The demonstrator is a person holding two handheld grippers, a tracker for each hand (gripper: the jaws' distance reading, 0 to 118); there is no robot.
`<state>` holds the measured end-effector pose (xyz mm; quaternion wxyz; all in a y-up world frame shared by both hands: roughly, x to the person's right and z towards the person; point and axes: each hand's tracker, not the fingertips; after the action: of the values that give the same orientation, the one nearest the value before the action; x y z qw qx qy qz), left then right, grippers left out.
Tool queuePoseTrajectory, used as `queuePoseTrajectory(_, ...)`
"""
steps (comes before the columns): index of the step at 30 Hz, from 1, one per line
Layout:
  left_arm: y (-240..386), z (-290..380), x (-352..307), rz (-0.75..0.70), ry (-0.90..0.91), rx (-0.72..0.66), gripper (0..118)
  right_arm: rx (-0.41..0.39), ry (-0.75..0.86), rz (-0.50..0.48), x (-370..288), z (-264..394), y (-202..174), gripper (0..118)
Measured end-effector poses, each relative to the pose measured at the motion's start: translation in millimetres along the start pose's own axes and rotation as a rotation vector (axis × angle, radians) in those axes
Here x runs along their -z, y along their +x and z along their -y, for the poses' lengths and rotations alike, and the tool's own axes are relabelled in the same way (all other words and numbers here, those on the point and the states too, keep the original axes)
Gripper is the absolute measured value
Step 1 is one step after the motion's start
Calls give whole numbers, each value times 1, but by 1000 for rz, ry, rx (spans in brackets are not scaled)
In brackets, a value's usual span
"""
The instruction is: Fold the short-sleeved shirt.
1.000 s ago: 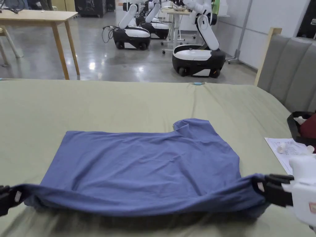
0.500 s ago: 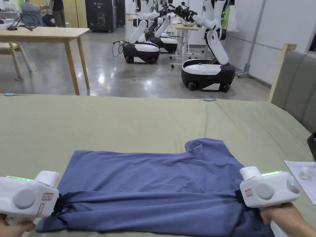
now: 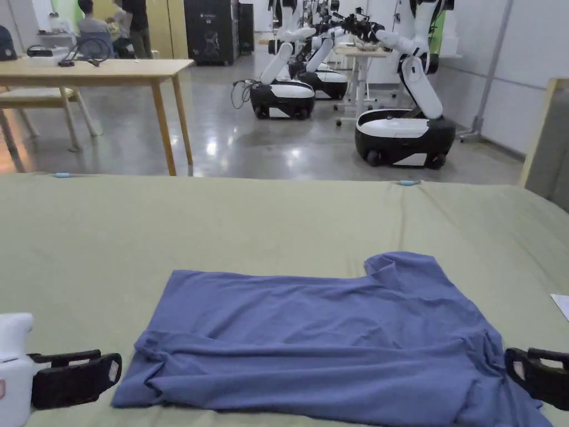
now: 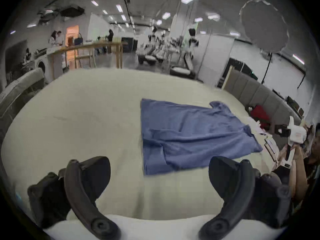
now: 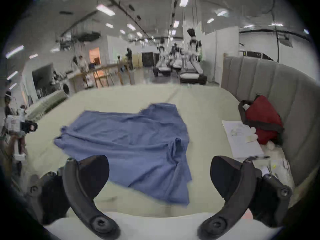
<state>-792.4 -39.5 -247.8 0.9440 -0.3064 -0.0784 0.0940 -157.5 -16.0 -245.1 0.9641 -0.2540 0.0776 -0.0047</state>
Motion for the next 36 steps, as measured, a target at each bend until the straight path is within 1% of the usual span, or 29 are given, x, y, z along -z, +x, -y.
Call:
queuePoseTrajectory(1, 2, 15, -21, -5, 16, -12, 98, 8, 1, -10, -29, 10, -8, 92)
queuePoseTrajectory(2, 4, 33, -40, 14, 20, -32, 73, 12, 23, -14, -54, 23, -16, 52)
queuePoseTrajectory(3, 5, 47, -55, 15, 49, -59, 33, 11, 41, -23, -74, 34, -23, 0)
queuePoseTrajectory(4, 5, 58, -66, 35, 43, -98, 0, 8, 42, -27, -87, 43, -28, 0)
queuePoseTrajectory(5, 6, 72, -76, 47, 22, -139, 0, 20, 29, 6, -104, 52, -42, 0)
queuePoseTrajectory(6, 8, 81, -83, 9, 20, -146, 0, 20, 38, -1, -111, 56, -45, 0)
queuePoseTrajectory(7, 10, 86, -92, 18, 43, -127, 0, 27, 26, -17, -121, 62, -49, 0)
queuePoseTrajectory(8, 12, 88, -95, 8, 22, -114, 0, 29, 28, -16, -127, 65, -54, 0)
queuePoseTrajectory(10, 16, 85, -96, -47, 6, -65, 0, 19, 33, -18, -134, 67, -61, 0)
queuePoseTrajectory(13, 20, 64, -73, -29, 19, -60, 0, 21, 42, -13, -135, 59, -63, 0)
queuePoseTrajectory(15, 23, 45, -46, -16, 22, -42, 0, 24, 64, -22, -135, 55, -63, 0)
queuePoseTrajectory(18, 24, 18, 3, -58, -34, 19, 0, 27, 84, -29, -132, 56, -58, 0)
queuePoseTrajectory(19, 16, 14, 30, -56, -73, 34, 3, 27, 88, -28, -131, 55, -58, 0)
queuePoseTrajectory(20, 13, 8, 49, -72, -95, 49, 18, 26, 89, -27, -131, 55, -58, 0)
queuePoseTrajectory(21, 11, 3, 63, -83, -86, 43, 42, 27, 85, -31, -131, 55, -57, 0)
queuePoseTrajectory(22, 6, 0, 78, -103, -118, 46, 76, 30, 79, -36, -130, 56, -57, 0)
queuePoseTrajectory(23, 4, -1, 98, -138, -159, 46, 81, 33, 74, -36, -128, 58, -56, 0)
queuePoseTrajectory(24, 0, -2, 109, -141, -176, 43, 79, 37, 67, -36, -128, 59, -55, 0)
queuePoseTrajectory(26, -10, -1, 132, -143, -225, 28, 79, 43, 51, -27, -129, 63, -53, 0)
queuePoseTrajectory(28, -6, 5, 145, -146, -249, 16, 79, 50, 35, -14, -128, 64, -49, 0)
queuePoseTrajectory(31, -3, 21, 158, -101, -318, 10, 78, 60, 16, 2, -127, 66, -42, 0)
queuePoseTrajectory(32, -1, 28, 161, -140, -332, 35, 78, 63, 8, 7, -125, 66, -40, 0)
queuePoseTrajectory(33, 0, 28, 161, -148, -288, 82, 77, 61, 2, 10, -125, 66, -40, 0)
queuePoseTrajectory(34, 5, 25, 160, -151, -300, 64, 66, 57, -5, 15, -123, 66, -39, 0)
queuePoseTrajectory(35, 10, 22, 157, -158, -306, 74, 46, 53, -11, 22, -119, 66, -39, 0)
queuePoseTrajectory(36, 12, 21, 154, -162, -299, 91, 19, 49, -16, 24, -117, 66, -38, 0)
